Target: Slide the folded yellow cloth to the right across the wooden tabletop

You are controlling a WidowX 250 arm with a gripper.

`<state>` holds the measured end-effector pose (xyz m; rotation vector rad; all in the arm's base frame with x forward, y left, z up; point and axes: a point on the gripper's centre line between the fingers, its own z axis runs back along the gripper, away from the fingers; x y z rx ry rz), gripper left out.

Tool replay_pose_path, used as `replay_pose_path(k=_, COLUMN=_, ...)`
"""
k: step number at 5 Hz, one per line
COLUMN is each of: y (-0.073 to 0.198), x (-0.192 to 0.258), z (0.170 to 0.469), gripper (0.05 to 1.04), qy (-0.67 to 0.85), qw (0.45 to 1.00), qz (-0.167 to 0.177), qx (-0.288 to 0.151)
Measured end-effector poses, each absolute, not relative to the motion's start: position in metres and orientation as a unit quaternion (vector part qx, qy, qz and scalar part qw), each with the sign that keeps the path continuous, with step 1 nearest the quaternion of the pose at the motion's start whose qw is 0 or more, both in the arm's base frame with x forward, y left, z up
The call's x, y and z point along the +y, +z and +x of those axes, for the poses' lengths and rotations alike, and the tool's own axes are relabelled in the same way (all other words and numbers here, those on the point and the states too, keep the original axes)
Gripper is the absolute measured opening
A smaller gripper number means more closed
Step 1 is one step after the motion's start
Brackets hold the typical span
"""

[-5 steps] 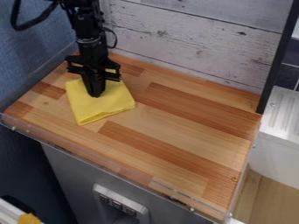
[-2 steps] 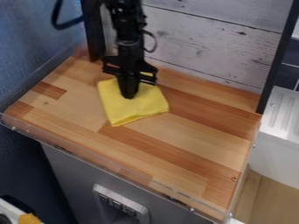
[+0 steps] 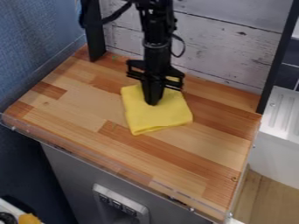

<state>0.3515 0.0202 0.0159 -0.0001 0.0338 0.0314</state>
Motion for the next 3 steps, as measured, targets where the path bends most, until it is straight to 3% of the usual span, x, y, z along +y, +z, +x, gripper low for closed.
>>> replay_pose_path(k=2, y=0.015, x=-0.004, z=0.344, gripper=0.103, qy=0.007, qw=1.000, qz=-0.001, qx=0.025)
replay_pose_path(k=3, y=0.024, x=-0.014, z=0.343, gripper=0.266, qy=0.001, qw=1.000, qz=-0.003, qx=0.022)
